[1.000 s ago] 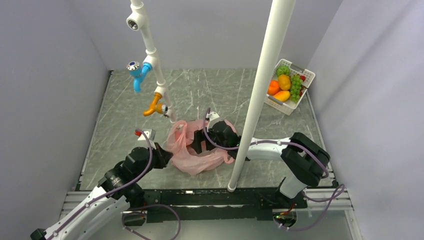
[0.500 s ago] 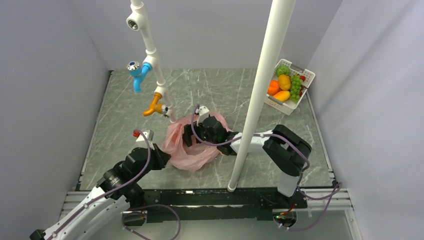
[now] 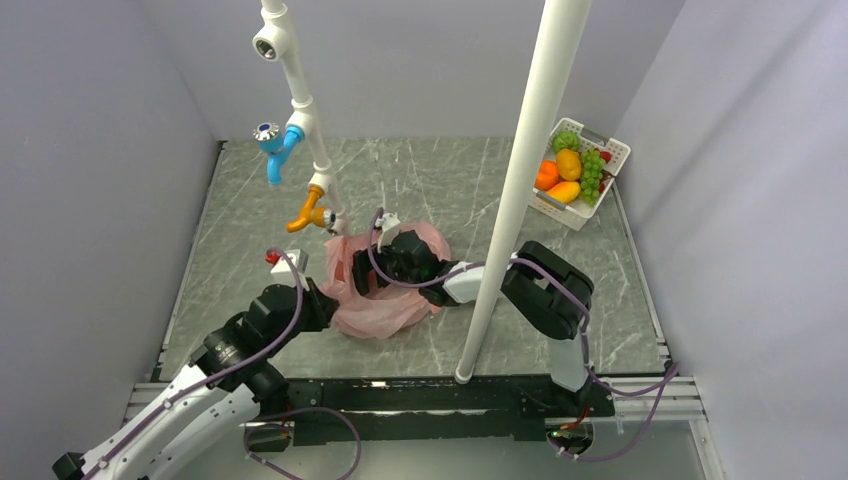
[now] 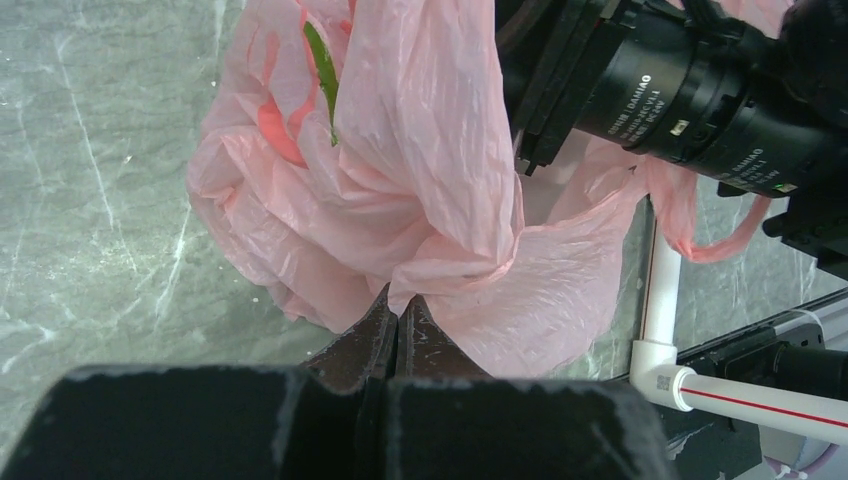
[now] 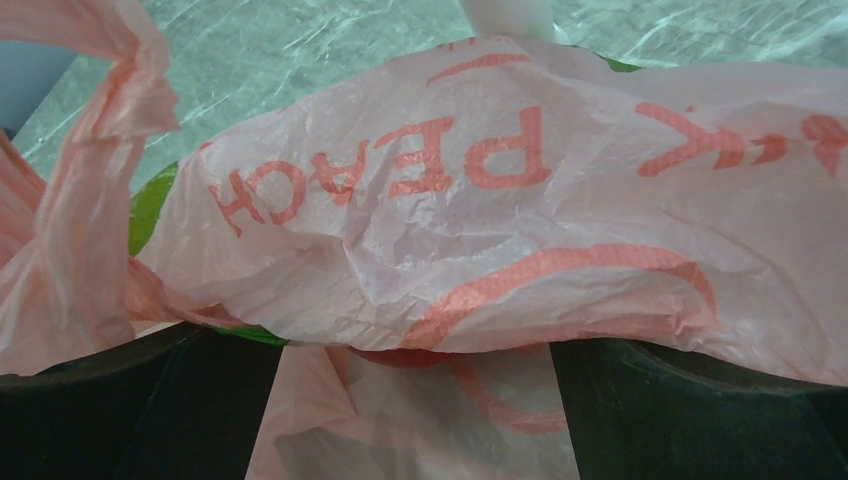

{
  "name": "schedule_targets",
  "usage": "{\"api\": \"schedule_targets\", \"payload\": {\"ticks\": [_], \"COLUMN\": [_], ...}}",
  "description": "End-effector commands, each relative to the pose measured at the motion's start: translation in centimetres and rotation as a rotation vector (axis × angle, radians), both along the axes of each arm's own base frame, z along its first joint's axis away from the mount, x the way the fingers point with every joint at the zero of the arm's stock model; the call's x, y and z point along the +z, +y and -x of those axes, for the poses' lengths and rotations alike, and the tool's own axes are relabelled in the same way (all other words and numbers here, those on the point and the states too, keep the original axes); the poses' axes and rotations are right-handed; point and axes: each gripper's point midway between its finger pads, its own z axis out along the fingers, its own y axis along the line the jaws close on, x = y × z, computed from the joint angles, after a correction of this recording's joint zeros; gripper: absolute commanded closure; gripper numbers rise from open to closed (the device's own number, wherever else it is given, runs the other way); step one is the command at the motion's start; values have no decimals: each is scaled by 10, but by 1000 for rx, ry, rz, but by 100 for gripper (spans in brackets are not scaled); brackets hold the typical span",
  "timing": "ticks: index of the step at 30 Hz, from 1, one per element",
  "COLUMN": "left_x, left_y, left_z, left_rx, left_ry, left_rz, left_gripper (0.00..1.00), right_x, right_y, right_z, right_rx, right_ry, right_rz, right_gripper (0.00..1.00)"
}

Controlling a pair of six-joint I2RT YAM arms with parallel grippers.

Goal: Take the fake fruits out of the plastic bag
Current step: Take out the fake fruit from the plastic bag.

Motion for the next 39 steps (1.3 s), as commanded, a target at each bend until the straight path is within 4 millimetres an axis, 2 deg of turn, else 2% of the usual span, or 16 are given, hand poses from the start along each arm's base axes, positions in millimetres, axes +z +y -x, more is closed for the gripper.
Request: {"api": "schedule_targets", "payload": {"ticks": [1, 9, 12, 15, 17, 21, 26, 29, 33, 39], "left_x": [4, -3, -5, -5, -6, -7, -7, -18, -38, -58], "left_y": [8, 8, 9, 9, 9, 9, 12, 13, 9, 0], "left_z": [2, 9, 10, 10, 10, 11, 10, 13, 16, 18], "left_rx": [33, 29, 29, 31, 31, 35, 44, 50, 43, 14], "left_ry": [-14, 3, 12, 11, 12, 18, 13, 40, 89, 124], "left_rz": [13, 33, 29, 35, 37, 38, 32, 20, 18, 34], "left_gripper": [100, 100, 100, 100, 100, 100, 100, 100, 100, 100], "right_x": [21, -2, -6, -10, -5, 11, 26, 29, 31, 52], "right_y": [22, 30, 32, 32, 31, 29, 16, 5, -18, -51], "right_z": [-7, -19, -23, -25, -23, -19, 0, 17, 41, 70], "right_rx": [5, -42, -51, -54, -51, -28, 23, 70, 110, 136], "right_ry": [-21, 18, 21, 23, 11, -9, -4, 9, 30, 39], "right_rz": [-79, -54, -46, -34, -50, -68, -73, -54, -38, -48], "right_gripper": [1, 1, 5, 14, 20, 43, 60, 71, 78, 86]}}
